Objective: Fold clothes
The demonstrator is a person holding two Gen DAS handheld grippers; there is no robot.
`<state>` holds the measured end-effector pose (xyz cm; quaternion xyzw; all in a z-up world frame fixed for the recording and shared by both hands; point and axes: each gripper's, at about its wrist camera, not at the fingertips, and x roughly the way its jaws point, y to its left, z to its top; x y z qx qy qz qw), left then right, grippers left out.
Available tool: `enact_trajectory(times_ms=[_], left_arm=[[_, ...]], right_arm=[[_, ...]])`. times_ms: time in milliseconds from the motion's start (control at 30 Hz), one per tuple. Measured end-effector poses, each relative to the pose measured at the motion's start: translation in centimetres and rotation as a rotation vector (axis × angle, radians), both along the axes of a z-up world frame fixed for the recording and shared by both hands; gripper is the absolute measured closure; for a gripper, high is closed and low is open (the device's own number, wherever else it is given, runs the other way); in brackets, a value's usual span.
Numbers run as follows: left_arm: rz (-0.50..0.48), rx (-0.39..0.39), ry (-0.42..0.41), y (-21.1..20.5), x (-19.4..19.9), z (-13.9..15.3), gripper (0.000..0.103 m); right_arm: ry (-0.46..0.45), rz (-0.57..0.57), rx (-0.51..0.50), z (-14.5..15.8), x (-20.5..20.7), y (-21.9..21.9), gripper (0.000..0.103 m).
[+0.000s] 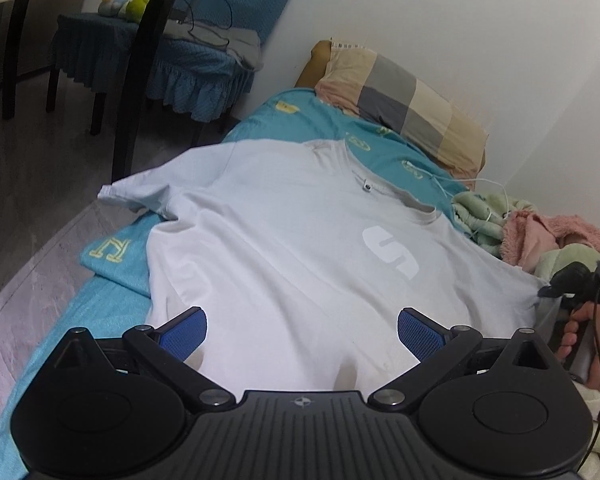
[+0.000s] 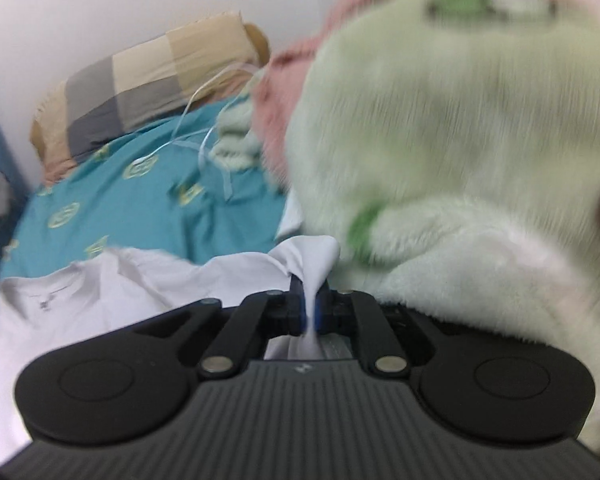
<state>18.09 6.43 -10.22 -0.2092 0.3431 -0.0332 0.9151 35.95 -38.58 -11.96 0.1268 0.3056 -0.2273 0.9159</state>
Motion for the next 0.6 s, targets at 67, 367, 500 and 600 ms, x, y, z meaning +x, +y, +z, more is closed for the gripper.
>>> enact_trajectory(times_ms=[67, 367, 500, 600], left_arm=[[0.006, 0.007, -0.013, 0.1, 0.0, 0.5, 0.000], [0.012, 0.041, -0.018, 0.9, -0.4, 1.2, 0.000], [0.015, 0.056, -0.015, 1.8, -0.4, 0.9, 0.000], [0.034, 0.059, 0.004, 2.5, -0.1, 0.2, 0.000]], right_arm=[[0.024, 0.008, -0.069, 1.4, 0.7, 0.4, 0.096], [0.034, 0.042, -0.073, 6.2, 0.9, 7.3, 0.095], [0.023, 0.158, -0.033, 5.8, 1.5, 14.1, 0.095], [0.033, 0.248, -0.007, 4.5, 2.3, 19.1, 0.095]])
